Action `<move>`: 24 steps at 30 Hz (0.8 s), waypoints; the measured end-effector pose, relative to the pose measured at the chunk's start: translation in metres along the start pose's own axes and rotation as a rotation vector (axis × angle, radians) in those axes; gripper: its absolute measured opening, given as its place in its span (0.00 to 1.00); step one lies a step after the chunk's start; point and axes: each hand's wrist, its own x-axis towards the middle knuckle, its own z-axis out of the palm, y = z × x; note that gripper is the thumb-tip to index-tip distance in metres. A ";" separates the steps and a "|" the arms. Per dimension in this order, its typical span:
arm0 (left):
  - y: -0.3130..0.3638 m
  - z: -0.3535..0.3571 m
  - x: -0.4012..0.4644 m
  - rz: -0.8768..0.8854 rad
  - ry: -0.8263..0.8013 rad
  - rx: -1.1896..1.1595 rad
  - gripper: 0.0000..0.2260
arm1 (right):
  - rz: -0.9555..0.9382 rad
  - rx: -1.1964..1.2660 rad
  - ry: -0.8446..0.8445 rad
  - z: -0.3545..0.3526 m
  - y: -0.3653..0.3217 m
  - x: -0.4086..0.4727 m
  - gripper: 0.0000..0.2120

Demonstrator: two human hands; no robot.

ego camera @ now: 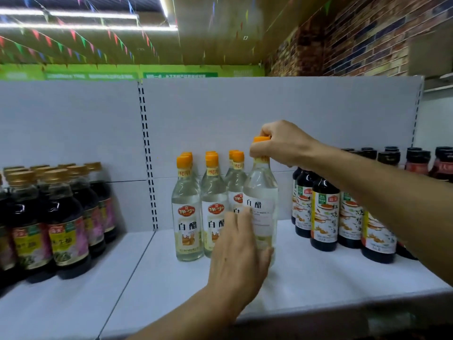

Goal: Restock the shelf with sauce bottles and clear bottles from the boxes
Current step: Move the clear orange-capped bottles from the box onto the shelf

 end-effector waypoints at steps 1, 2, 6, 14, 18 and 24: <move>-0.004 0.004 0.001 0.049 -0.027 0.046 0.30 | 0.015 -0.038 0.004 0.007 0.003 0.005 0.16; -0.009 0.008 0.001 0.088 -0.066 0.087 0.31 | 0.031 -0.086 0.013 0.015 0.007 0.010 0.16; -0.021 0.023 0.012 0.194 -0.201 0.247 0.29 | 0.087 -0.310 0.063 0.037 0.017 0.023 0.15; -0.039 0.041 0.034 0.219 -0.391 0.437 0.20 | 0.065 -0.599 0.151 0.060 0.026 0.043 0.17; -0.045 0.047 0.034 0.235 -0.421 0.476 0.23 | 0.043 -0.644 0.183 0.069 0.031 0.049 0.17; -0.056 0.049 0.039 0.214 -0.401 0.484 0.25 | 0.024 -0.711 0.122 0.079 0.039 0.060 0.14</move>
